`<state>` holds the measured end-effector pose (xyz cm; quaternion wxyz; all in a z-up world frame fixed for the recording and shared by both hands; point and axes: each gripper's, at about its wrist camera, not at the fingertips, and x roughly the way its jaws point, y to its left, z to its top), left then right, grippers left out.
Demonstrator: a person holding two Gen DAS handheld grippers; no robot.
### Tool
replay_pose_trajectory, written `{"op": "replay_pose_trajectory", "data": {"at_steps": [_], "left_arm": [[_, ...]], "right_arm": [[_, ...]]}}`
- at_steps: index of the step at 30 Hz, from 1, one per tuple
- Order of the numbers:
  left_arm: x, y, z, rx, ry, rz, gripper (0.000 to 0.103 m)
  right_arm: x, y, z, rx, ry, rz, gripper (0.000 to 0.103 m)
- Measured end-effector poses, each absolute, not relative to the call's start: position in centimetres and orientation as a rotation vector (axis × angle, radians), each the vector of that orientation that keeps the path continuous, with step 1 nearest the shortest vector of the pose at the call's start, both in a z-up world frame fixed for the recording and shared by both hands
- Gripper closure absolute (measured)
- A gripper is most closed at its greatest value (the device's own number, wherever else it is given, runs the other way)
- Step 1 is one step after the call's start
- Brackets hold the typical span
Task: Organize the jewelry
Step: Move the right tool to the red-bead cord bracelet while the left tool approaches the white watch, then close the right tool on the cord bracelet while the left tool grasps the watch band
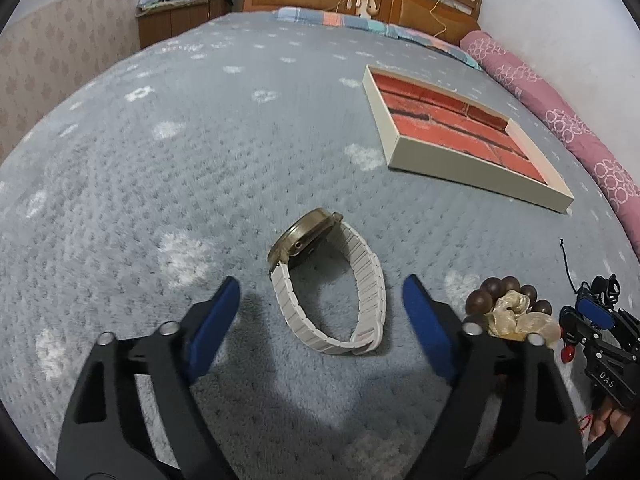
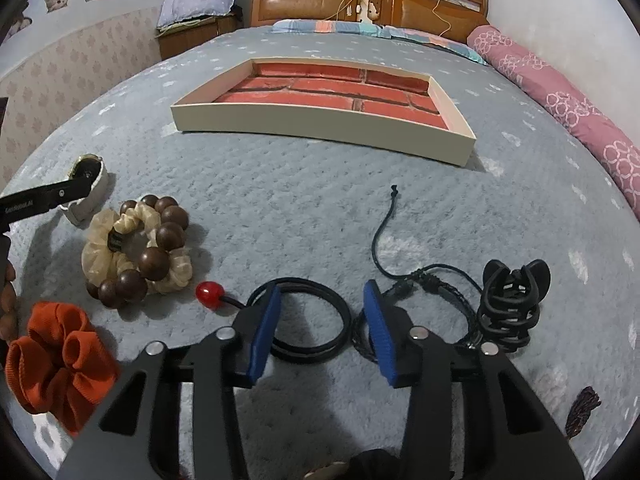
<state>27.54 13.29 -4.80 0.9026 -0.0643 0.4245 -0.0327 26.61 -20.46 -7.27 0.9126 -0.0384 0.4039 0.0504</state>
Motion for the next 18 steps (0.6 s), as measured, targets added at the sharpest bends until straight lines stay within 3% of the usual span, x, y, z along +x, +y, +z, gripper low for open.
{"op": "replay_pose_trajectory", "data": {"at_steps": [4, 5, 6, 13, 15, 18], "left_arm": [[27.8, 13.9, -5.2, -0.166, 0.895, -0.076, 0.031], [27.9, 14.0, -5.2, -0.171, 0.897, -0.078, 0.031], [27.9, 14.0, -5.2, -0.172, 0.898, -0.08, 0.031], [27.8, 14.4, -5.3, -0.182, 0.909, -0.1, 0.032], [27.7, 14.8, -5.3, -0.205, 0.909, -0.11, 0.033], [27.5, 15.3, -5.2, -0.232, 0.906, -0.121, 0.036]], "right_arm": [[26.8, -20.2, -7.4, -0.103, 0.845, 0.103, 0.065], [26.9, -20.1, -7.4, -0.109, 0.847, 0.102, 0.067], [27.0, -20.0, -7.4, -0.114, 0.849, 0.109, 0.076], [27.3, -19.6, -7.5, -0.124, 0.865, 0.125, 0.082], [27.4, -19.7, -7.5, -0.111, 0.868, 0.134, 0.093], [27.5, -19.5, -7.6, -0.111, 0.869, 0.148, 0.098]]}}
